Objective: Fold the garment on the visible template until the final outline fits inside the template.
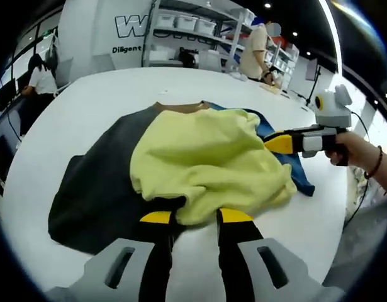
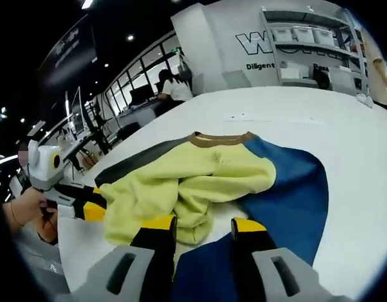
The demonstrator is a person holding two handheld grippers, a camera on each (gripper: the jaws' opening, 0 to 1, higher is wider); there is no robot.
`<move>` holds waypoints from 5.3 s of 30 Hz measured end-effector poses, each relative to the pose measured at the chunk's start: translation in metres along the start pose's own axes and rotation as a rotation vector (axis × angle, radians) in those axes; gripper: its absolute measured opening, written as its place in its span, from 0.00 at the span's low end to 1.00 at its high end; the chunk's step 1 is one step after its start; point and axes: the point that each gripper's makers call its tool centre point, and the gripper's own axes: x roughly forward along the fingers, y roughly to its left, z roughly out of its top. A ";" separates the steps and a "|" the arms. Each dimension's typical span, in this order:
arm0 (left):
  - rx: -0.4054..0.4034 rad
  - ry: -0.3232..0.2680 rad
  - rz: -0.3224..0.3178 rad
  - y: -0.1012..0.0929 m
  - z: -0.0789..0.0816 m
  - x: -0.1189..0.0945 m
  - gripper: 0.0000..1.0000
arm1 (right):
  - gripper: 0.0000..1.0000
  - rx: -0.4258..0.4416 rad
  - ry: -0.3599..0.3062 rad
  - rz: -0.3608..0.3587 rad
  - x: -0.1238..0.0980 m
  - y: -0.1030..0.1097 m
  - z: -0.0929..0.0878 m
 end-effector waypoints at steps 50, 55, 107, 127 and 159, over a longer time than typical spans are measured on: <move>0.168 0.004 0.069 0.034 0.038 -0.073 0.00 | 0.00 0.001 0.124 -0.013 -0.093 -0.002 0.017; 0.160 0.014 0.075 0.043 0.052 -0.067 0.00 | 0.00 0.016 0.067 -0.024 -0.087 -0.004 0.039; 0.004 0.156 0.294 0.103 0.042 0.001 0.01 | 0.00 -0.005 0.044 -0.229 0.026 -0.088 0.060; 0.064 0.060 0.241 0.087 0.065 -0.025 0.70 | 0.74 0.026 -0.056 -0.088 -0.009 -0.032 0.080; -0.047 -0.022 0.187 0.059 0.021 -0.034 0.89 | 0.45 -0.015 0.009 -0.118 -0.046 -0.032 0.001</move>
